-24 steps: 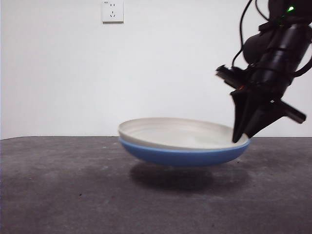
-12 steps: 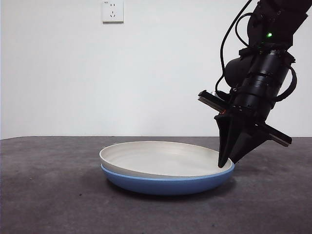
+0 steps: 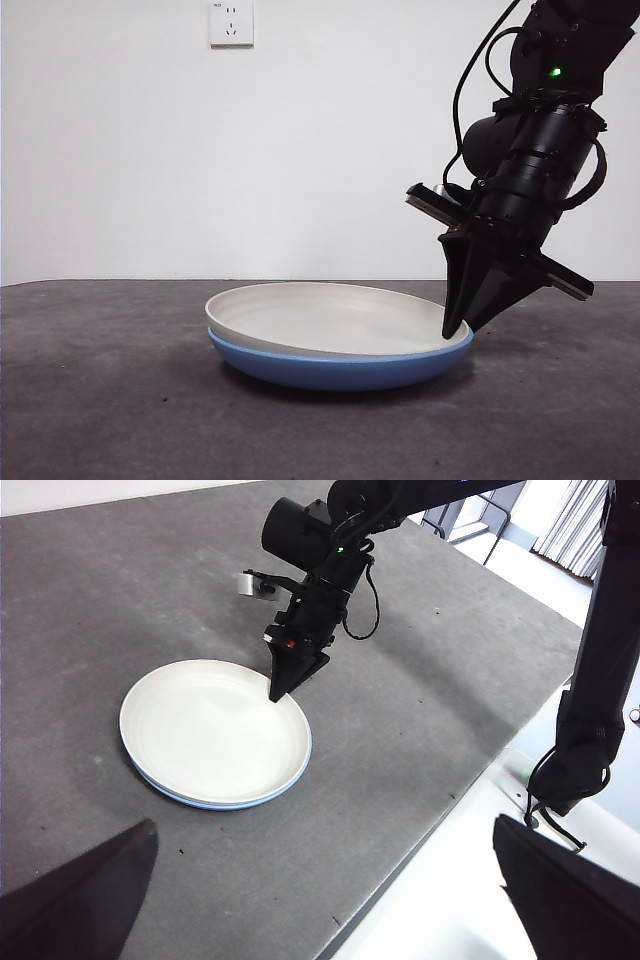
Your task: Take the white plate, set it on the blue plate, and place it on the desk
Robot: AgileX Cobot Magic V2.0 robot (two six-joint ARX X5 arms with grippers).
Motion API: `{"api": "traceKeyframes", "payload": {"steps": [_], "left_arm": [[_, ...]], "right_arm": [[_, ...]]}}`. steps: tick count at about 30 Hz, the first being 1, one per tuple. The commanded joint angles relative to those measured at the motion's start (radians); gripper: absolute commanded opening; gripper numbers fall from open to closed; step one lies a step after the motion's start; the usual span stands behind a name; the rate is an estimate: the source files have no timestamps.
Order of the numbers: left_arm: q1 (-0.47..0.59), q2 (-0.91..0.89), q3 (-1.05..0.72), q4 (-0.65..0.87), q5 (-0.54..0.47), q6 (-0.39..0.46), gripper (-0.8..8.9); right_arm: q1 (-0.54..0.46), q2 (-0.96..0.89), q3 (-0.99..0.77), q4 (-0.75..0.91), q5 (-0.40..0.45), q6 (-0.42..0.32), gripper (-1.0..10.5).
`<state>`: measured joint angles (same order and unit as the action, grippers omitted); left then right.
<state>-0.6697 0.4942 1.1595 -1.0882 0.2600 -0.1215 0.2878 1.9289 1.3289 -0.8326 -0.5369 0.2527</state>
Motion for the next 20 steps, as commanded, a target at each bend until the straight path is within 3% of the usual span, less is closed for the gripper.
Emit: {"api": "traceKeyframes", "payload": {"steps": [1,5,10,13,20], "left_arm": [[-0.004,0.001,0.012,0.011,-0.002,0.008,5.64],[-0.004,0.001,0.012,0.011,-0.002,0.007,5.64],[-0.004,0.001,0.012,0.011,-0.002,0.007,5.64],[-0.004,0.001,0.012,0.011,-0.002,0.007,5.64],[-0.004,0.001,0.012,0.010,-0.002,0.008,5.64]], "right_arm": [[0.004,0.024,0.022,0.001,-0.016,0.008,0.1],[0.005,0.024,0.022,0.002,-0.013,0.005,0.4],[0.004,0.023,0.022,0.010,-0.013,-0.002,3.3],[-0.002,0.006,0.025,-0.009,-0.013,-0.006,4.4],[-0.016,-0.144,0.037,-0.087,0.021,-0.029,4.7]]}}
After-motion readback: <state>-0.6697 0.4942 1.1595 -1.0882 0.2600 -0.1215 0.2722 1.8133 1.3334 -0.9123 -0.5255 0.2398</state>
